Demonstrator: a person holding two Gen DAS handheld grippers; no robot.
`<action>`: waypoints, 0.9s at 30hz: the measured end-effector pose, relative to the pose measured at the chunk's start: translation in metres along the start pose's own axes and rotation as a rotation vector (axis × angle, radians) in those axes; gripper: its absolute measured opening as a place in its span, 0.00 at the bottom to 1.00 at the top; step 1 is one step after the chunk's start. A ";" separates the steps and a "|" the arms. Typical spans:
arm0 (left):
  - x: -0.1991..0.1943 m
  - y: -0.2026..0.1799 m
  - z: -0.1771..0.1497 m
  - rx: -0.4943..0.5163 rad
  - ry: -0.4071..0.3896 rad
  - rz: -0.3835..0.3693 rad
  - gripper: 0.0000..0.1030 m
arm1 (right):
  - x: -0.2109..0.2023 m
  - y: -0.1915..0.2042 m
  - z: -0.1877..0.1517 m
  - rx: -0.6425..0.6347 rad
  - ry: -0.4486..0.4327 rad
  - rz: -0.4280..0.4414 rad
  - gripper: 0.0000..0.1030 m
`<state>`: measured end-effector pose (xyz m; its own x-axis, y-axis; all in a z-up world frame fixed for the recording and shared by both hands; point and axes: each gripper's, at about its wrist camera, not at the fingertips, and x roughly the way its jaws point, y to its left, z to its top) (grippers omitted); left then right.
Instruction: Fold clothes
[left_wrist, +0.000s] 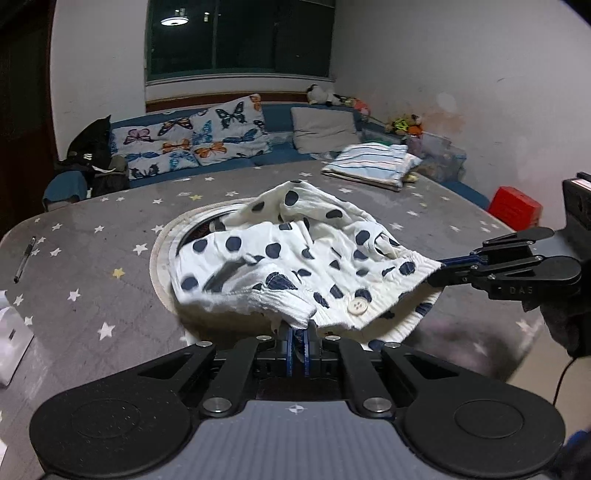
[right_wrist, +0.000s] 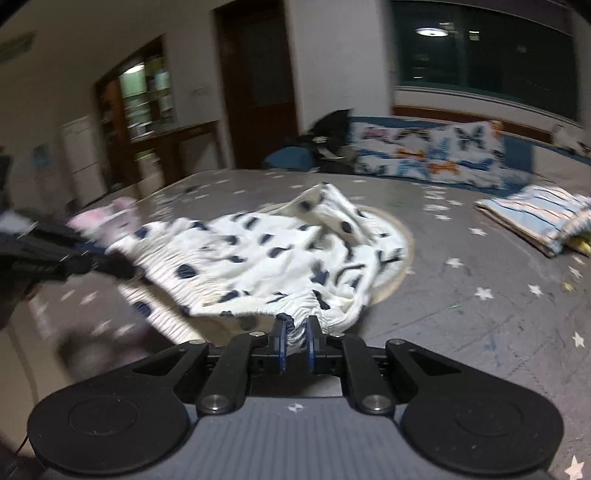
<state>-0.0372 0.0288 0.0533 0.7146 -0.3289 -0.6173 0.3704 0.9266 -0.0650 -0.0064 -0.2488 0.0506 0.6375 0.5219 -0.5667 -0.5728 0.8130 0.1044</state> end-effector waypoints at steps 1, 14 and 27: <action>-0.006 0.000 -0.003 0.000 0.008 -0.012 0.06 | -0.005 0.005 -0.001 -0.015 0.016 0.028 0.09; -0.029 0.002 -0.024 0.057 0.078 -0.131 0.13 | -0.034 0.050 0.010 -0.192 0.151 0.240 0.32; -0.017 0.047 0.000 -0.052 -0.040 -0.066 0.30 | 0.049 0.040 0.096 -0.178 0.086 0.152 0.51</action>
<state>-0.0323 0.0779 0.0609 0.7134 -0.3955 -0.5785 0.3870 0.9106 -0.1453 0.0511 -0.1659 0.1060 0.4951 0.6047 -0.6239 -0.7455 0.6644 0.0525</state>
